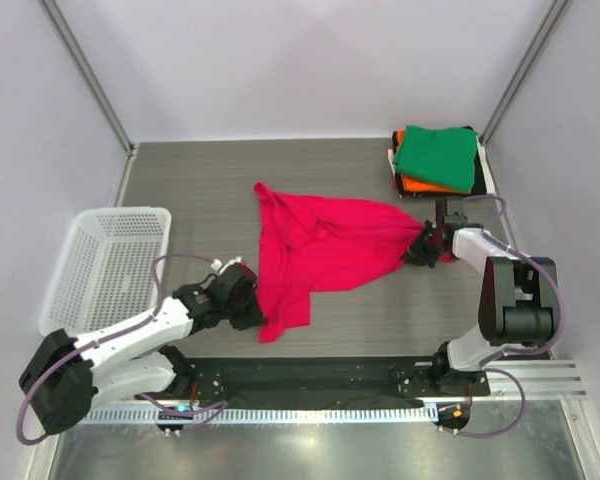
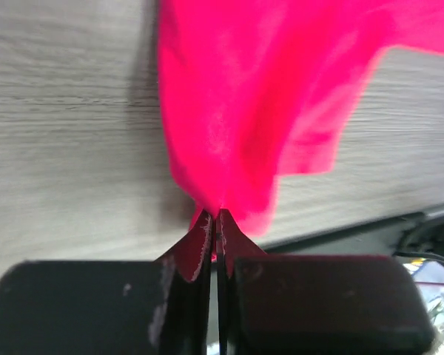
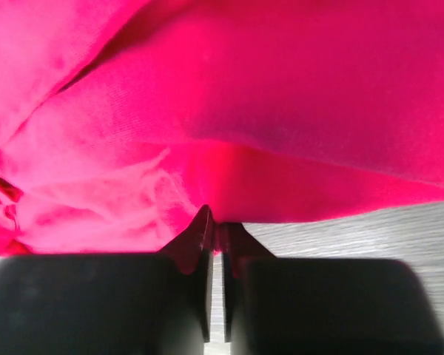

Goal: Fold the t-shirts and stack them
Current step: Flatten the tshirt out

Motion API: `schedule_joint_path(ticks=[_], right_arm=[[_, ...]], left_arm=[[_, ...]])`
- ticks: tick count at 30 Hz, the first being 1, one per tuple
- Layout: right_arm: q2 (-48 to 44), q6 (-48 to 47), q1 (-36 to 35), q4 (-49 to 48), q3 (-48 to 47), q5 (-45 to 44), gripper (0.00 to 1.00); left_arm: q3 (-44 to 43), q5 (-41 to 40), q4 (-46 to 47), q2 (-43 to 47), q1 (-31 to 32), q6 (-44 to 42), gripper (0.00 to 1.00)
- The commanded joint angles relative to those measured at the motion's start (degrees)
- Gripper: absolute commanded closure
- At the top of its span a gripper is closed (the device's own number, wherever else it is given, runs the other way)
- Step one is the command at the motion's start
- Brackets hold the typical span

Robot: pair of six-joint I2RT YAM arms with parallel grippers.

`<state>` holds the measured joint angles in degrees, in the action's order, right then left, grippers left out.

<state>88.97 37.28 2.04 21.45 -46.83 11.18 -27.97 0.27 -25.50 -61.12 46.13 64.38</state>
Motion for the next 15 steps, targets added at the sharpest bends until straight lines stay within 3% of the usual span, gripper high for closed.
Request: schedule_joint_path(ticks=[1, 5, 11, 15], right_arm=[[-5.1, -0.62, 0.15, 1.9, -2.3, 2.97, 0.97], [-12.04, -1.41, 0.15, 8.5, -4.58, 3.76, 0.99], [-21.54, -3.35, 0.15, 19.41, -7.13, 4.19, 0.99], [-29.35, -3.61, 0.15, 26.96, -9.94, 5.52, 0.99]], left_arm=[[-9.8, -6.56, -8.71, 6.18, 0.36, -0.65, 1.0], [-24.83, -13.97, -22.8, 9.0, 0.37, -5.31, 1.0], [-43.55, -18.55, -33.99, 8.21, 0.28, -9.88, 1.0], [-60.92, -21.45, -42.85, 6.29, 0.28, -12.16, 1.0]])
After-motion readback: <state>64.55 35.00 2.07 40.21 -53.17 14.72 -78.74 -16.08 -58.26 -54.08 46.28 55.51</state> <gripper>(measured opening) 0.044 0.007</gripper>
